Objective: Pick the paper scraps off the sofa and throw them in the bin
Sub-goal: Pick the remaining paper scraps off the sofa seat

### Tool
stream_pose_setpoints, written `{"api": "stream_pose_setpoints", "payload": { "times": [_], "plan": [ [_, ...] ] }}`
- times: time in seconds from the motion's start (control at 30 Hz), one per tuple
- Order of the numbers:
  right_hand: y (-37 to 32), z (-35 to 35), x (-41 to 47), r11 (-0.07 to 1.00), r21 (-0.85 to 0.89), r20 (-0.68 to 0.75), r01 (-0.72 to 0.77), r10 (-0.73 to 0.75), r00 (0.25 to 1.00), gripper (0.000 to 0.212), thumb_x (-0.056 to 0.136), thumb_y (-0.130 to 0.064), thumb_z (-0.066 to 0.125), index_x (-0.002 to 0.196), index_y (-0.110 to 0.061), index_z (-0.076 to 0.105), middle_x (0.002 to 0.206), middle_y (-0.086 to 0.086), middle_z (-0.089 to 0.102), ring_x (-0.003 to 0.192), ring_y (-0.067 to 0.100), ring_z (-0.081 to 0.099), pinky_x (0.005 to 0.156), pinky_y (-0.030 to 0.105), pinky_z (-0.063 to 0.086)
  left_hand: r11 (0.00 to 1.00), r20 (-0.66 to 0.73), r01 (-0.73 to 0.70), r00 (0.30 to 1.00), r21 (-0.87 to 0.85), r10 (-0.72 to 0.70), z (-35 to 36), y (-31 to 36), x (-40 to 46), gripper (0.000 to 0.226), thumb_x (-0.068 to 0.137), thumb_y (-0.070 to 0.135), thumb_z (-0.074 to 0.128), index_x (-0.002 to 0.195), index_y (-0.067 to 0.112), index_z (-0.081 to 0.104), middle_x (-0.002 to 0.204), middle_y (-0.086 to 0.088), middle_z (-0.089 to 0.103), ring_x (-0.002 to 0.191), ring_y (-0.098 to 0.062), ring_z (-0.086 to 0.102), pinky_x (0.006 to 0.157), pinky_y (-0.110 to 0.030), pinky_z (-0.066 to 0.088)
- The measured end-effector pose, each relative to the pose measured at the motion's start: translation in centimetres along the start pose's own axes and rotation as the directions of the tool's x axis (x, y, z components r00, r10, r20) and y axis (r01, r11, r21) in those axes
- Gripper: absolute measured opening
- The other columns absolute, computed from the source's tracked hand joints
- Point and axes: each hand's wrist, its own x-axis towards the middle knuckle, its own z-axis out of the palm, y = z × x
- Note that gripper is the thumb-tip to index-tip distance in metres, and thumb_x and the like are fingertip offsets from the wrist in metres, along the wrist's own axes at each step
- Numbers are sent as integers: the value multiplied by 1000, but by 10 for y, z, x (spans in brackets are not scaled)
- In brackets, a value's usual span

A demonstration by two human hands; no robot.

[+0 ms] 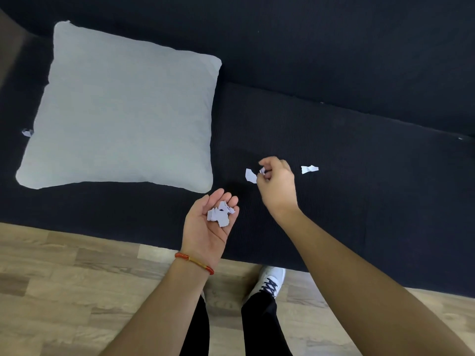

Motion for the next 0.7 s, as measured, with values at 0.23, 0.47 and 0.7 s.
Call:
{"api": "stream_pose_setpoints", "payload": {
  "times": [0.23,0.47,0.7],
  "plan": [
    [-9,24,3,952,-301,148,64,-20,989,22,97,-20,70,119,-16,67,123,0,55,102,20,61,78,36,59,999,-15,2,1000,-44,-3,-7,5,-1,35,109,23,46,116,0,71,104,-16,80,91,-27,80,82,-39,65],
    [-11,23,9,828,-528,195,188,-97,976,17,101,-6,58,116,-8,65,114,9,58,89,26,59,65,32,47,999,-29,19,999,-31,-20,-10,4,-1,35,110,22,45,119,-1,70,103,-16,80,89,-26,80,86,-39,64],
    [-8,19,8,667,-662,306,342,-176,936,44,91,2,68,133,-7,55,120,12,60,103,28,65,74,36,58,999,-58,21,998,-28,-22,-6,-2,-4,34,110,22,47,121,0,70,104,-15,80,91,-25,80,82,-35,66]
  ]
}}
